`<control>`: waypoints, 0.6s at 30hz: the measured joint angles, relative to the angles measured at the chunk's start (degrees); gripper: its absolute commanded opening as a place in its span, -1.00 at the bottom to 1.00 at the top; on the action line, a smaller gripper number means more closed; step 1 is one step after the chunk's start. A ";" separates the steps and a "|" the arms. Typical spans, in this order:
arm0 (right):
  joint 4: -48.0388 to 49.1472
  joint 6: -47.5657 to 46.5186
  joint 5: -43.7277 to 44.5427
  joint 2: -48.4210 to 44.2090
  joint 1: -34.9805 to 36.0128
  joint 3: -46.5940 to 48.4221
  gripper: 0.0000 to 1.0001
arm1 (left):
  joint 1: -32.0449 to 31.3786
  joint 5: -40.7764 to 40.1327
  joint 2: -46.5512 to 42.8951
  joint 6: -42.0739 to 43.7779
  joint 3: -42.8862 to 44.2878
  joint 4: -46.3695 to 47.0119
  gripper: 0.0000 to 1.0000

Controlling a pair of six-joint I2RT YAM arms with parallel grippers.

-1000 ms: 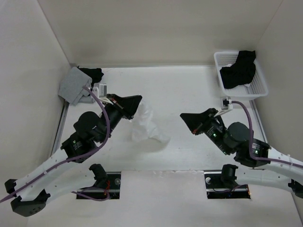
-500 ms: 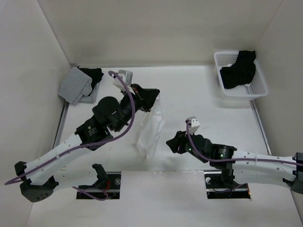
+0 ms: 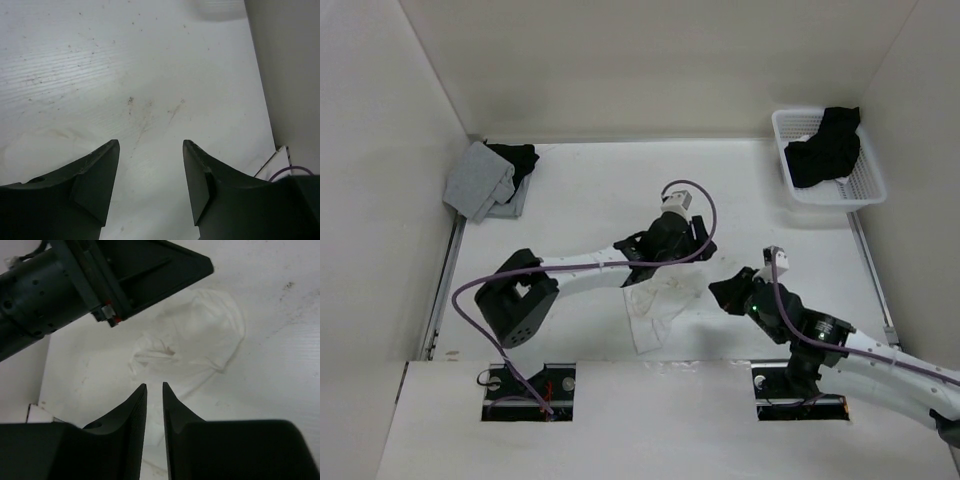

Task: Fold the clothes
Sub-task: Flatten the tank top out

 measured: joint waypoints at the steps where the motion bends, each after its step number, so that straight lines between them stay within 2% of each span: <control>1: 0.07 -0.04 -0.28 1.14 -0.11 -0.04 -0.74 | 0.37 0.07 -0.61 -0.22 -1.27 0.50 -0.01; 4: 1.79 -0.90 -1.66 8.35 -0.85 -0.04 -0.91 | 1.81 -0.83 -7.52 -0.50 -8.17 2.40 -0.10; 7: 4.59 -2.38 -3.34 17.22 -1.25 0.85 -0.89 | 5.14 -3.89 -19.69 -0.55 -18.45 4.94 -0.13; 8: 5.66 -3.06 -4.04 19.76 -1.36 1.31 -0.85 | 6.43 -4.76 -23.28 -0.66 -21.79 5.84 -0.13; 10: 7.96 -4.22 -5.44 24.83 -1.44 2.78 -0.58 | 9.18 -6.78 -29.68 -1.05 -28.46 6.82 -0.14; 13: 11.32 -6.49 -7.26 31.28 -1.44 6.36 -0.36 | 11.96 -7.82 -33.86 -2.05 -36.46 6.75 -0.14; 18: 15.61 -10.40 -9.75 41.81 -1.44 14.14 -0.29 | 15.65 -7.04 -39.54 -3.78 -46.07 3.04 -0.25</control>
